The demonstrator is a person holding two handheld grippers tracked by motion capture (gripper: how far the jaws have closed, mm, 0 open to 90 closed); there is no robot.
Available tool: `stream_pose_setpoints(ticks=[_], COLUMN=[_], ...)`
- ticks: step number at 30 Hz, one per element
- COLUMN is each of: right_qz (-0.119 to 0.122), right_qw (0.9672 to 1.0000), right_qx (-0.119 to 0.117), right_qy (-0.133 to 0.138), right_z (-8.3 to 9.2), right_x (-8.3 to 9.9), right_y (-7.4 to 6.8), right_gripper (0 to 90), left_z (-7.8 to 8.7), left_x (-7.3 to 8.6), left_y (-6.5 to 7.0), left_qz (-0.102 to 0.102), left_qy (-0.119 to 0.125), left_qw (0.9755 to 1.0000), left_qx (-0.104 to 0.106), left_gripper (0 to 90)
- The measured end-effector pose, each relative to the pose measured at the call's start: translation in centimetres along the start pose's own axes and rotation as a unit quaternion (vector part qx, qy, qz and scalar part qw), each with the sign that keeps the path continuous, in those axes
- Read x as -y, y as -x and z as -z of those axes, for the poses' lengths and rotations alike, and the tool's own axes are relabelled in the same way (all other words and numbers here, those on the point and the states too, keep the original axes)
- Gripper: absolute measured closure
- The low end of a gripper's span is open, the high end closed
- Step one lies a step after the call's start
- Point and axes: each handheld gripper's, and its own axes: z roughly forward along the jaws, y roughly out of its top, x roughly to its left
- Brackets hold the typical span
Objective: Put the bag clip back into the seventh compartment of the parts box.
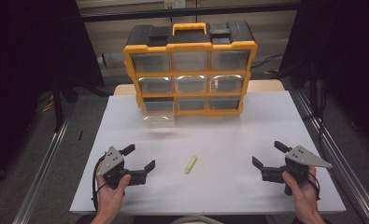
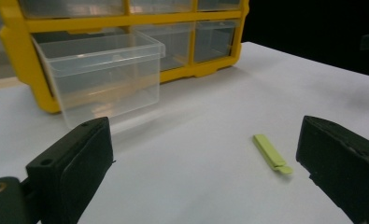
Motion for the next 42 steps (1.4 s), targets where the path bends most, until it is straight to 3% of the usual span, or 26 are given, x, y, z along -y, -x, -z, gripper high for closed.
stream_pose_setpoints(ticks=[1, 4, 11, 15, 21, 22, 23, 25, 26, 32, 33, 35, 37, 40, 42], right_qz=[0.001, 0.003, 0.008, 0.009, 0.018, 0.018, 0.018, 0.019, 0.019, 0.016, 0.016, 0.016, 0.015, 0.013, 0.013], right_qw=[1.0000, 1.0000, 1.0000, 0.9999, 0.9998, 0.9998, 0.9998, 0.9997, 0.9997, 0.9998, 0.9998, 0.9998, 0.9998, 0.9998, 0.9998], right_qx=[0.000, -0.002, -0.001, -0.005, -0.010, -0.011, -0.012, -0.016, -0.016, -0.012, -0.012, -0.013, -0.015, -0.015, -0.014], right_qy=[0.000, 0.001, 0.001, 0.001, -0.003, -0.003, -0.004, -0.002, -0.002, -0.004, -0.004, -0.004, -0.004, -0.004, -0.004], right_z=[0.0, 0.0, -0.2, -0.3, -0.3, -0.3, -0.3, -0.2, -0.2, -0.2, -0.2, -0.2, -0.2, -0.1, -0.1], right_x=[0.0, 0.0, 0.0, 0.1, 0.1, 0.1, 0.1, 0.1, 0.1, 0.2, 0.2, 0.2, 0.2, 0.2, 0.2], right_y=[0.0, 0.0, -0.1, -0.1, -0.2, -0.2, -0.2, -0.2, -0.2, -0.1, -0.1, -0.1, -0.1, 0.0, 0.1], right_gripper=[1.1, 1.1, 1.1, 0.8, 0.6, 0.5, 0.4, 0.3, 0.3, 0.3, 0.3, 0.3, 0.3, 0.3, 0.3], left_z=[-0.2, -0.7, -1.7, -2.8, -4.2, -4.5, -5.0, -5.6, -5.9, -7.0, -7.4, -7.8, -8.3, -9.0, -9.7], left_x=[0.0, 0.1, -0.3, -0.7, -1.3, -1.4, -1.4, -1.4, -1.5, -2.4, -2.6, -3.0, -3.3, -3.5, -3.5], left_y=[0.0, 0.2, 0.4, 1.1, 1.7, 1.8, 1.8, 1.9, 2.0, 2.8, 2.9, 3.3, 3.6, 4.0, 4.1], left_qz=[0.007, -0.007, -0.004, -0.015, 0.004, -0.009, -0.003, 0.008, 0.003, -0.013, -0.018, -0.012, -0.011, -0.024, -0.023], left_qy=[-0.003, -0.014, -0.022, -0.037, -0.069, -0.071, -0.077, -0.084, -0.091, -0.121, -0.128, -0.145, -0.163, -0.185, -0.202], left_qw=[1.0000, 0.9999, 0.9997, 0.9991, 0.9966, 0.9966, 0.9955, 0.9943, 0.9927, 0.9869, 0.9840, 0.9810, 0.9760, 0.9713, 0.9659], left_qx=[0.006, 0.003, 0.013, 0.014, 0.046, 0.042, 0.056, 0.065, 0.079, 0.106, 0.122, 0.128, 0.144, 0.148, 0.160], left_gripper=[3.9, 3.8, 4.6, 4.6, 4.2, 3.6, 4.2, 4.5, 4.5, 4.5, 4.5, 4.8, 4.8, 5.0, 5.0])
